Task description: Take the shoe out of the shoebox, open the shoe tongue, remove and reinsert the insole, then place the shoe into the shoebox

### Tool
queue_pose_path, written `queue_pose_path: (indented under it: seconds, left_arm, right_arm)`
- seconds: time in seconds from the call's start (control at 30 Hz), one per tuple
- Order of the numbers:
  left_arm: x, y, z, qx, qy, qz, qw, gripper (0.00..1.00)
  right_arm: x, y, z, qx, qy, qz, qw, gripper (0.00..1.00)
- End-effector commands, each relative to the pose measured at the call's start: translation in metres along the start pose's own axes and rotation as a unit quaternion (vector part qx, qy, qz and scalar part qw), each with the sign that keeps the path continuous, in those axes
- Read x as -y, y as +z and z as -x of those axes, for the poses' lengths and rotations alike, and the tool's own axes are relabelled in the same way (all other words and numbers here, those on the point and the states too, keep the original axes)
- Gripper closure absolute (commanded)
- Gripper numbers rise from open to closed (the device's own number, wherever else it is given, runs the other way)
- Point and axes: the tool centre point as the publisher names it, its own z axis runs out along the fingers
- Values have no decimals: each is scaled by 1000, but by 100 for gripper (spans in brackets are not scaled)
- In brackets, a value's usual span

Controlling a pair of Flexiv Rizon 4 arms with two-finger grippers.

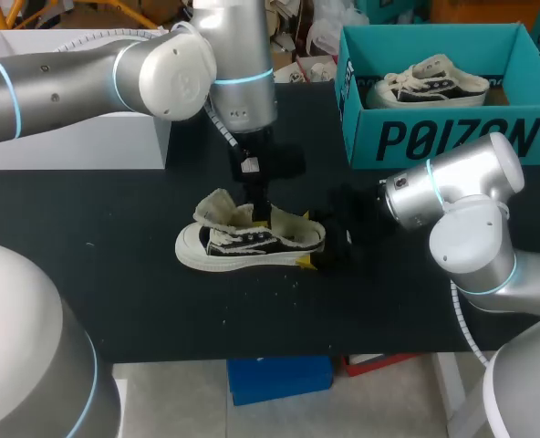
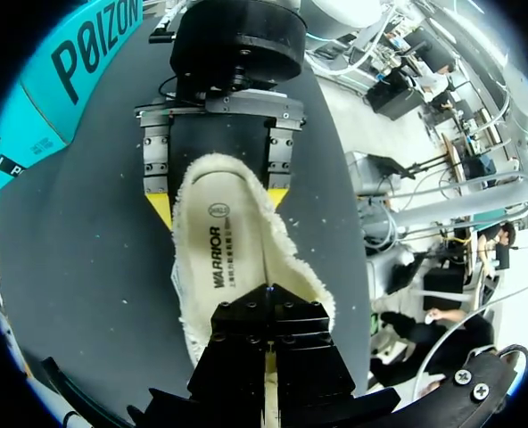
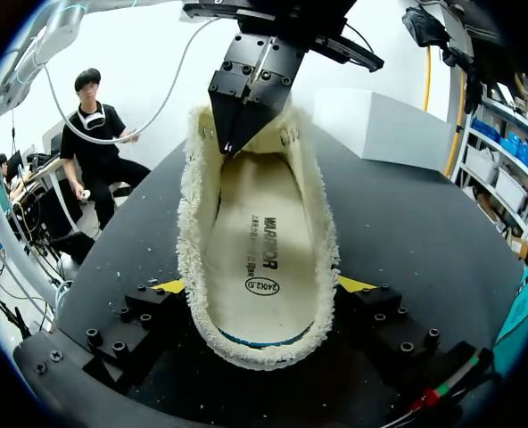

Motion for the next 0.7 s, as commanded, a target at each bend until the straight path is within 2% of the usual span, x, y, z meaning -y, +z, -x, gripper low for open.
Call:
queue_pose_path:
  seconds: [0.03, 0.33, 0.7]
  left_arm:
    - [0, 1, 1, 0, 1, 0, 1000, 100]
    - [0, 1, 1, 0, 1, 0, 1000, 100]
    - [-13, 10, 1, -10, -19, -12, 1000, 100]
  right_arm:
    - [1, 2, 1, 1, 1, 0, 1000, 100]
    - [1, 2, 1, 1, 1, 0, 1000, 100]
    - [1, 2, 1, 1, 1, 0, 1000, 100]
